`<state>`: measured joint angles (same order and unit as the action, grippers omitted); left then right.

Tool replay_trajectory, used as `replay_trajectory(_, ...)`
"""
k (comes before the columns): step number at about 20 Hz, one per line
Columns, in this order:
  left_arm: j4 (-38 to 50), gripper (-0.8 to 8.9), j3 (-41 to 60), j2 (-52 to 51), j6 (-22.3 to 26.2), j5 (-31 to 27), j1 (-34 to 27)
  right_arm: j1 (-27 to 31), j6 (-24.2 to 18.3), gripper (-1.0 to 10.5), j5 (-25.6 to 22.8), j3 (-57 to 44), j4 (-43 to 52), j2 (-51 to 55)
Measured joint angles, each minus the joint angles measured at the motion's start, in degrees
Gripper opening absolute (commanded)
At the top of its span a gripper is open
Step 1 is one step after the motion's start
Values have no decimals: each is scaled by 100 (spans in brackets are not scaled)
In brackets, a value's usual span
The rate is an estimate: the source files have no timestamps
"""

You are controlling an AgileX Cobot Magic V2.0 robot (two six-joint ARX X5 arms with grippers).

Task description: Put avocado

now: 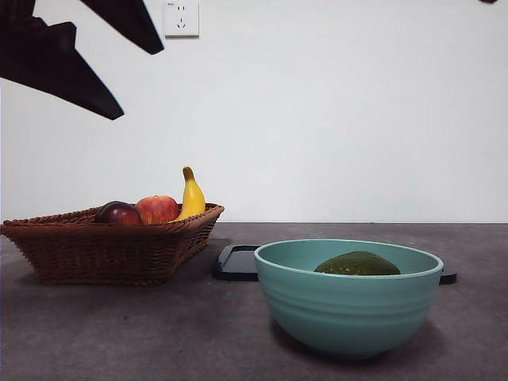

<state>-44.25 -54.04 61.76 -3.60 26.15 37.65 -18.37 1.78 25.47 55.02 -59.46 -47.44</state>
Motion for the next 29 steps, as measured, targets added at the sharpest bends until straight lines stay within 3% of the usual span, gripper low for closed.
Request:
replay_trajectory(4, 11, 333, 0, 0, -15, 20, 15, -76, 0, 366, -4, 0, 0, -435)
replay_trajectory(8, 11, 333, 0, 0, -15, 20, 15, -466, 2, 354, -389, 0, 192, -1196)
replay_trajectory(14, 11, 333, 0, 0, -15, 20, 15, -1082, 0, 344, -896, 2, 1156, -2527)
replay_trajectory(21, 11, 333, 0, 0, -15, 20, 15, -1279, -7, 267, -1215, 2, 1869, -3626)
replay_trajectory(29, 11, 333, 0, 0, -15, 20, 15, -1290, -31, 57, -1211, 2, 2214, -4155)
